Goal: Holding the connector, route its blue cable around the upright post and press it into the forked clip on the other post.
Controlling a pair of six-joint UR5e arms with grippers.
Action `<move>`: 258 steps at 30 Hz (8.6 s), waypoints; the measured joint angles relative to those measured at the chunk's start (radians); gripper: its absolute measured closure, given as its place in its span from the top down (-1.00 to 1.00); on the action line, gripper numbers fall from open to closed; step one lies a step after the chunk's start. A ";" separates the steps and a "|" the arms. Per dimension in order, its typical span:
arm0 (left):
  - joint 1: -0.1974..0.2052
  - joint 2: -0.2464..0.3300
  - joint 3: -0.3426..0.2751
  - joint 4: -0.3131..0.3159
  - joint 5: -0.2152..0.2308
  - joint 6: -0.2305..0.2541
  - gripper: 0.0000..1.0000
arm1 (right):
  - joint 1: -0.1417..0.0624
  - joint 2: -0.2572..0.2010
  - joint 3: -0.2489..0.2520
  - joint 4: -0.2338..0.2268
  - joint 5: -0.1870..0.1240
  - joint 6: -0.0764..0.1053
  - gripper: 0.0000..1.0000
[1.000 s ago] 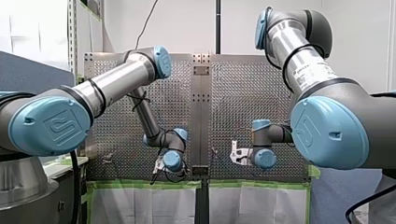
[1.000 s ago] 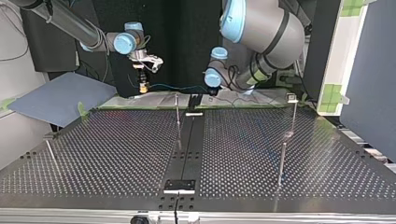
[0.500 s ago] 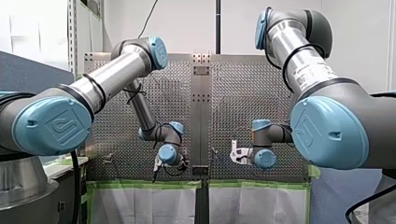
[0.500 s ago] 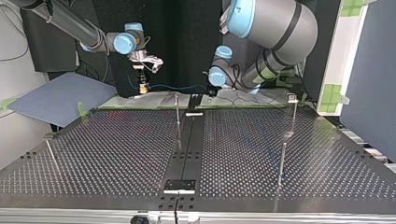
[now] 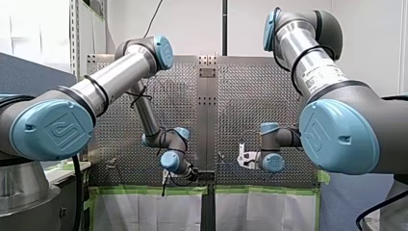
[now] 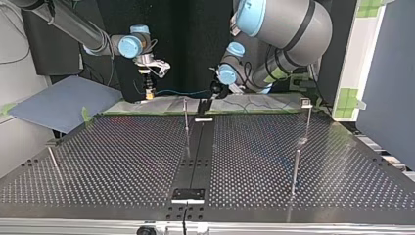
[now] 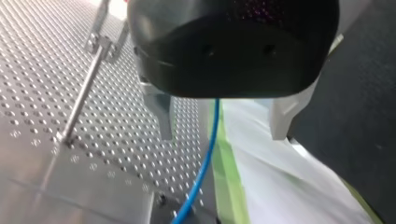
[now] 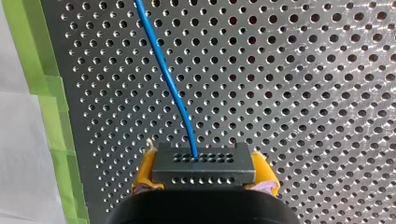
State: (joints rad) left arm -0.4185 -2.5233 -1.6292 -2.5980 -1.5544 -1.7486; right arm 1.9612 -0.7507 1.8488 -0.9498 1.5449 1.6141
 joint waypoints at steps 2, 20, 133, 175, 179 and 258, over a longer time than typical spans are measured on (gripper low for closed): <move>-0.001 0.003 0.000 0.005 0.018 -0.017 1.00 | 0.000 0.000 0.000 0.000 0.000 0.000 -1.00; -0.013 0.012 -0.001 0.099 0.148 -0.109 1.00 | 0.019 0.043 -0.002 0.001 -0.059 -0.022 -1.00; -0.146 0.007 -0.003 0.183 -0.368 0.074 -0.93 | -0.005 0.079 -0.070 0.083 -0.231 -0.032 -1.00; -0.157 0.006 0.017 0.259 -0.376 0.056 -0.88 | -0.065 0.079 -0.098 0.078 -0.210 -0.025 -1.00; -0.157 0.006 0.019 0.257 -0.368 0.052 -0.88 | -0.070 0.079 -0.100 0.080 -0.210 -0.025 -1.00; -0.191 -0.054 0.170 0.109 -0.302 -0.037 -0.84 | -0.096 0.052 -0.141 0.092 -0.197 -0.013 -1.00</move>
State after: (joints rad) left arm -0.6091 -2.5774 -1.4592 -2.4885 -1.8561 -1.7855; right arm 1.8649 -0.6990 1.7079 -0.8577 1.3481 1.6010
